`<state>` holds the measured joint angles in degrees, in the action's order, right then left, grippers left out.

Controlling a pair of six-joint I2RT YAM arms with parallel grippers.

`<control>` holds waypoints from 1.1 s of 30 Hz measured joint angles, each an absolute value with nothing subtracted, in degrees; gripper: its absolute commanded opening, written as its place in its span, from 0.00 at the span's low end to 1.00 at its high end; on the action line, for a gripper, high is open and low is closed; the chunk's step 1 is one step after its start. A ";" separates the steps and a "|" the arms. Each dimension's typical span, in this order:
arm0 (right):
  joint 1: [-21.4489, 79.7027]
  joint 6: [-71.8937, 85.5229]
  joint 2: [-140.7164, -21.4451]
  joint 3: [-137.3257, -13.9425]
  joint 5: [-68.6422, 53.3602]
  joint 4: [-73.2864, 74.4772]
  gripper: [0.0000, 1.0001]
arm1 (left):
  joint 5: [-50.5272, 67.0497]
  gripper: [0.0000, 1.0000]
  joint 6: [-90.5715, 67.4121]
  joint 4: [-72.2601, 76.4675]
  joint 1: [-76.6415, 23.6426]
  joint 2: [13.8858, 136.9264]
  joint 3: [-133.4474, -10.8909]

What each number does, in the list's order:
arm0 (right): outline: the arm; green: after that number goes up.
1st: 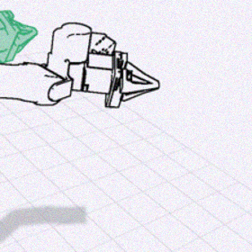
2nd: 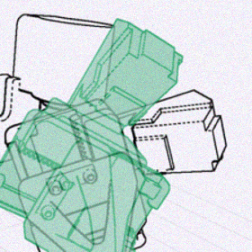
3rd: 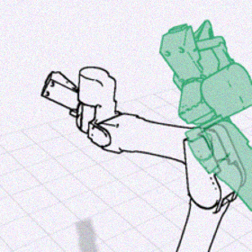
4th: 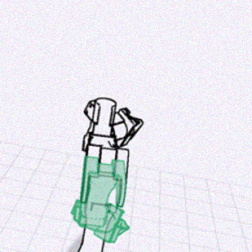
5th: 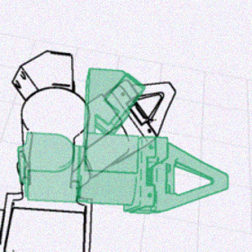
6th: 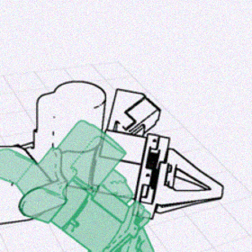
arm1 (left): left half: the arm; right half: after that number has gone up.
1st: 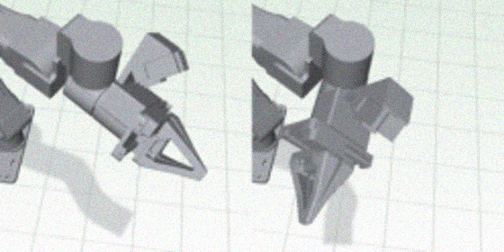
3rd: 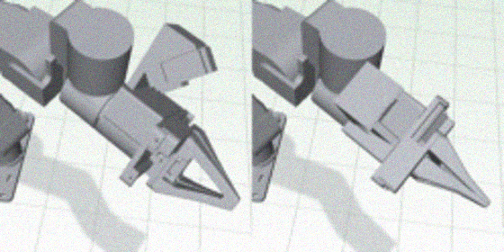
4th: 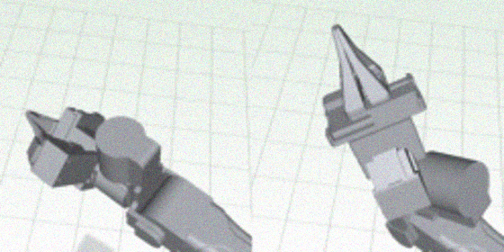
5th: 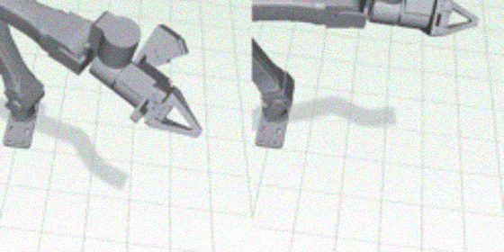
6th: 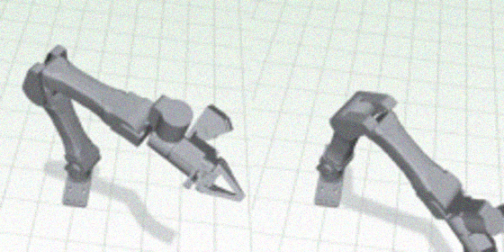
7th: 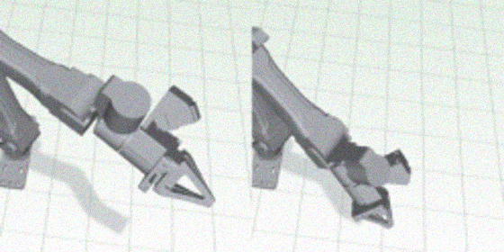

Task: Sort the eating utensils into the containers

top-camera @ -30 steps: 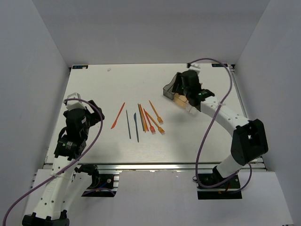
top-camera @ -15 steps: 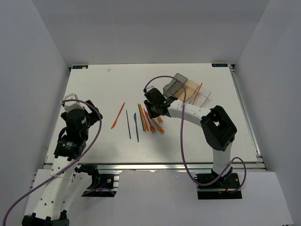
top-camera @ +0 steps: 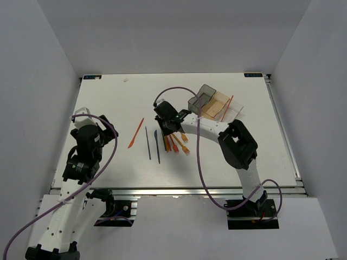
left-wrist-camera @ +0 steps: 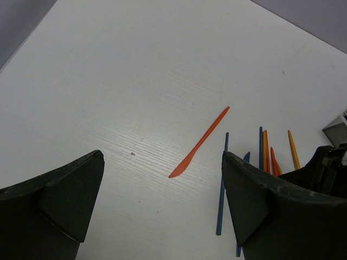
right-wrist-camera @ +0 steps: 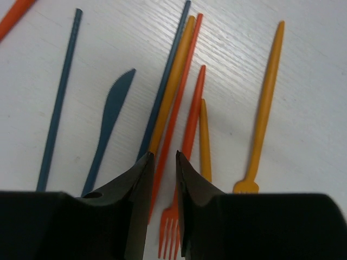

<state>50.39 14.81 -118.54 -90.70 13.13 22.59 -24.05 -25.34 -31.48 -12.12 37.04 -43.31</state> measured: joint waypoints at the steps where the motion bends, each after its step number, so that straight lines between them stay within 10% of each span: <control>1: 50.48 14.83 -119.26 -91.72 13.13 22.59 0.28 | -24.05 0.98 -25.34 -31.48 -12.12 37.04 -43.31; 33: 50.85 16.27 -125.25 -95.68 14.26 26.35 0.22 | -23.73 0.98 -25.32 -31.46 -12.12 37.01 -43.31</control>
